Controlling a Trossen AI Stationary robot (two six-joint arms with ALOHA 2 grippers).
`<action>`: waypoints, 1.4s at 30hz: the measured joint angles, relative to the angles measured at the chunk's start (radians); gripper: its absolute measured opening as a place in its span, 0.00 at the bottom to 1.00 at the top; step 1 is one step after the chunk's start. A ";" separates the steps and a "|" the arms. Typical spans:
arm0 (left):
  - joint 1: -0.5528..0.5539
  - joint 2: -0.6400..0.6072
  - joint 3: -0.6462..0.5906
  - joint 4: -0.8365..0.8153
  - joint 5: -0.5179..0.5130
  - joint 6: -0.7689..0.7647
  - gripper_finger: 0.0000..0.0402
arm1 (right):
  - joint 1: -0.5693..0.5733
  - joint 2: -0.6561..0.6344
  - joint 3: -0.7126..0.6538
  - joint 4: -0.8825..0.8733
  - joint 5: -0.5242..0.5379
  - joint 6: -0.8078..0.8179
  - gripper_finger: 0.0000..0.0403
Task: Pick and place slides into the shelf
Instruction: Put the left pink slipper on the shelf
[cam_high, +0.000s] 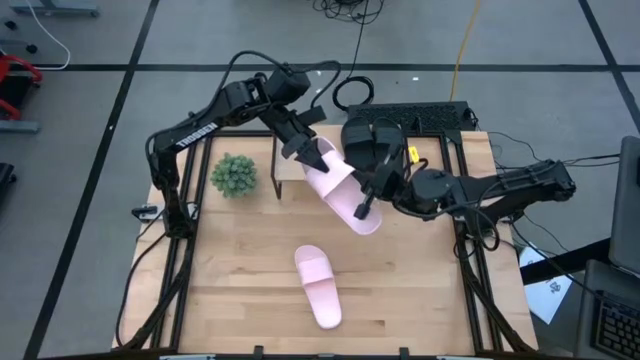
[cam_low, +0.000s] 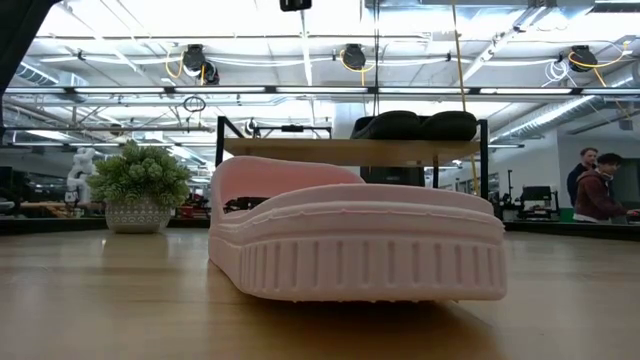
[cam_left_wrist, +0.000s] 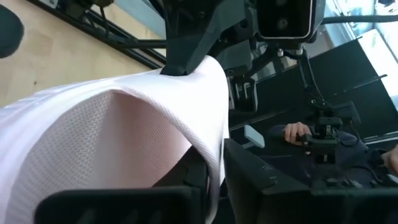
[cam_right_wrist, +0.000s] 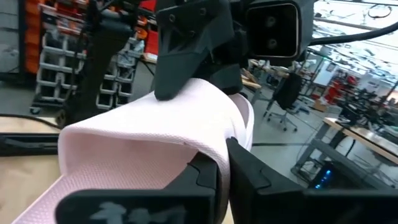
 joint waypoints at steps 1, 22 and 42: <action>0.007 0.000 0.000 0.000 0.002 -0.001 0.13 | 0.000 0.000 0.000 0.003 0.002 0.000 0.01; 0.202 -0.002 0.001 0.028 0.022 0.018 0.42 | 0.047 -0.013 -0.001 -0.051 0.081 0.063 0.00; 0.556 -0.254 0.001 -0.417 -0.750 0.493 0.42 | -0.192 0.316 0.078 0.362 0.160 0.237 0.00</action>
